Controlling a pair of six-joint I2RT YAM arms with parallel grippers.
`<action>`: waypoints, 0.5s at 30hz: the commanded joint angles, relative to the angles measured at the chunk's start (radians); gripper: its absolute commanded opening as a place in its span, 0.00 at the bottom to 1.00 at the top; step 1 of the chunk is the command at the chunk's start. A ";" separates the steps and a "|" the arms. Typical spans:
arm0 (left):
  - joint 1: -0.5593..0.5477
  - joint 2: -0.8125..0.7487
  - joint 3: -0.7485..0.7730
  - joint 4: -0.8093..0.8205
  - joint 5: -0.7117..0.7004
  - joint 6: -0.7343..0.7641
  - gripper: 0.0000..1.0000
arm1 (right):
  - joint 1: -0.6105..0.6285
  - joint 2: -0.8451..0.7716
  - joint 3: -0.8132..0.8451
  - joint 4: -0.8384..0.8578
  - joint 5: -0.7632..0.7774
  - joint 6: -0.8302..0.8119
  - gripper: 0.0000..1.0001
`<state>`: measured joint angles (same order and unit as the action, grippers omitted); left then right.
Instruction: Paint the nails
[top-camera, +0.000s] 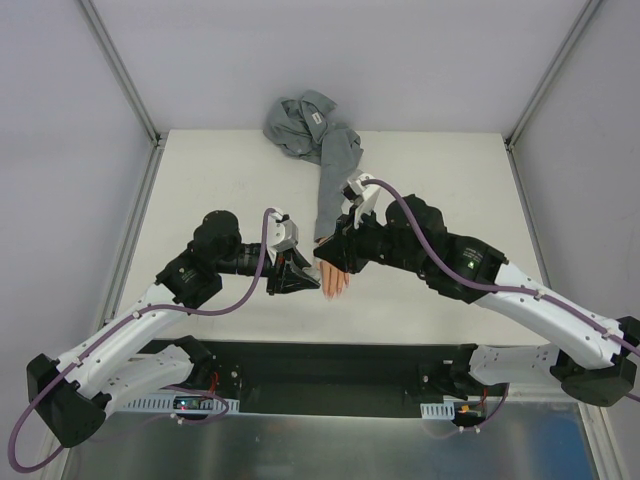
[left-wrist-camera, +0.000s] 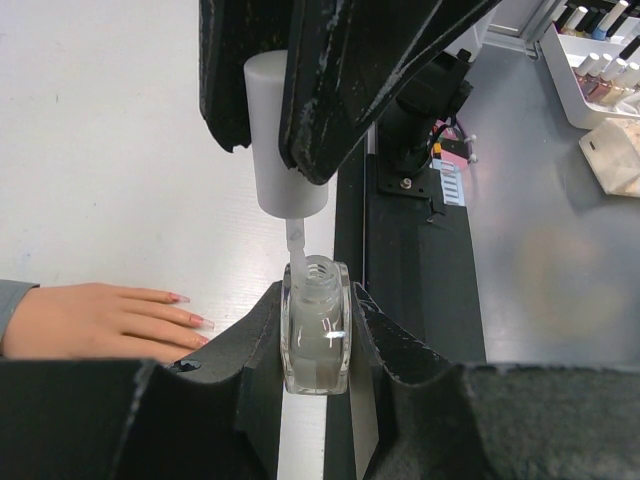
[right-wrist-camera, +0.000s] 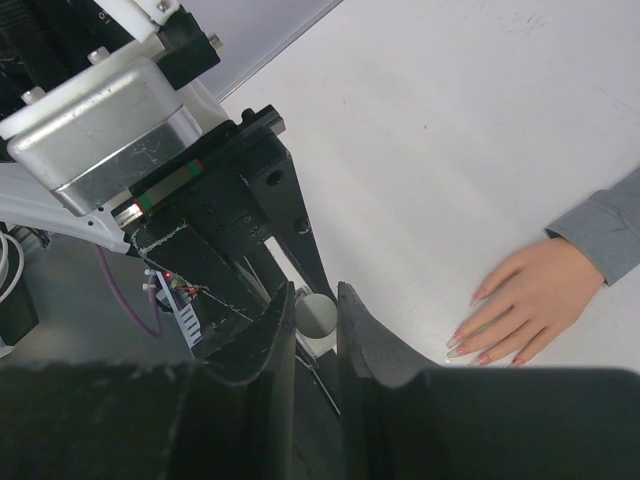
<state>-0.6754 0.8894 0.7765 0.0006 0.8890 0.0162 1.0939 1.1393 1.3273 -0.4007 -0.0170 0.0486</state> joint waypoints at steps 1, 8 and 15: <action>-0.010 -0.021 0.003 0.030 0.005 0.024 0.00 | 0.000 -0.009 -0.007 0.016 -0.015 0.014 0.00; -0.010 -0.018 0.004 0.030 -0.001 0.024 0.00 | 0.000 -0.013 -0.016 0.017 -0.034 0.020 0.00; -0.010 -0.018 0.003 0.030 0.001 0.022 0.00 | 0.001 -0.003 -0.020 0.029 -0.049 0.023 0.00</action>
<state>-0.6754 0.8890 0.7765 0.0006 0.8810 0.0162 1.0935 1.1393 1.3106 -0.4011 -0.0418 0.0532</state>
